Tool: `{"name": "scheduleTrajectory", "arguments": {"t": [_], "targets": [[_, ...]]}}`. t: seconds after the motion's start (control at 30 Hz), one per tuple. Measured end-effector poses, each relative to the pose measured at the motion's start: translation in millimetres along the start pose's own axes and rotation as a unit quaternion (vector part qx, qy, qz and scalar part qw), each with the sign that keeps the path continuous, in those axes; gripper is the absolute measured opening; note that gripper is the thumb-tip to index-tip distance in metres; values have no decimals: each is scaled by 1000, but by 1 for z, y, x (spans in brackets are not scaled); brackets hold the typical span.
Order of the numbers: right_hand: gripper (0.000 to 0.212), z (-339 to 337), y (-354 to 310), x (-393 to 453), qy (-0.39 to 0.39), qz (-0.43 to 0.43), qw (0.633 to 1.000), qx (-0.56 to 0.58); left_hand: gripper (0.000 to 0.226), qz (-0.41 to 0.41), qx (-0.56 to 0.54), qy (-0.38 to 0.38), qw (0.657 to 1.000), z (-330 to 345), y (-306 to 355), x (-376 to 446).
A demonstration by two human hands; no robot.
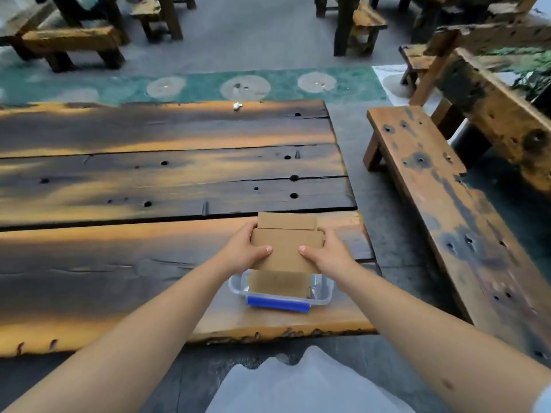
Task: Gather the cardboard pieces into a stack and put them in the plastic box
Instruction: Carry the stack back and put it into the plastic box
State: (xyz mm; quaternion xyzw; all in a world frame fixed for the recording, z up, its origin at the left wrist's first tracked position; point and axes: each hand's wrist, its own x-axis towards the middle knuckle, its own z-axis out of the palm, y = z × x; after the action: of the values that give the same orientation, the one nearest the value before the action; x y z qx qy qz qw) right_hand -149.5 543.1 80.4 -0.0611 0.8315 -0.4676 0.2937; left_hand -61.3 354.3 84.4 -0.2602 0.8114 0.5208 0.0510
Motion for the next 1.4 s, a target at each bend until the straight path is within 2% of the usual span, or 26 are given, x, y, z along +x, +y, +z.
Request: {"name": "scheduleTrajectory", "arguments": {"t": [0.07,0.37,0.5,0.7,0.87,1.0,1.13,1.23,1.4], "targets": [[66,15,5,5,8,4,1000,-24,57,-13,29,-18,999,-1,-16,10],[52,51,36,23,-12,104,992,-72,61,-73,166,-82,980,18,-61,39],[49,54,48,28,-44,134,987,-73,56,-102,192,-110,970,26,-70,46],[49,57,59,43,-57,166,980,-93,50,-111,221,-119,962,35,-82,54],[51,59,62,55,-62,173,973,-142,61,-133,272,-123,945,38,-84,63],[57,57,64,70,-100,206,962,-152,68,-137,252,-152,946,35,-84,78],[61,55,70,83,-140,239,959,-54,57,-156,148,-219,952,32,-85,89],[52,51,71,92,-149,246,958,-15,64,-172,104,-256,946,31,-83,95],[67,47,69,103,-171,302,938,17,76,-202,92,-276,935,29,-85,103]]}}
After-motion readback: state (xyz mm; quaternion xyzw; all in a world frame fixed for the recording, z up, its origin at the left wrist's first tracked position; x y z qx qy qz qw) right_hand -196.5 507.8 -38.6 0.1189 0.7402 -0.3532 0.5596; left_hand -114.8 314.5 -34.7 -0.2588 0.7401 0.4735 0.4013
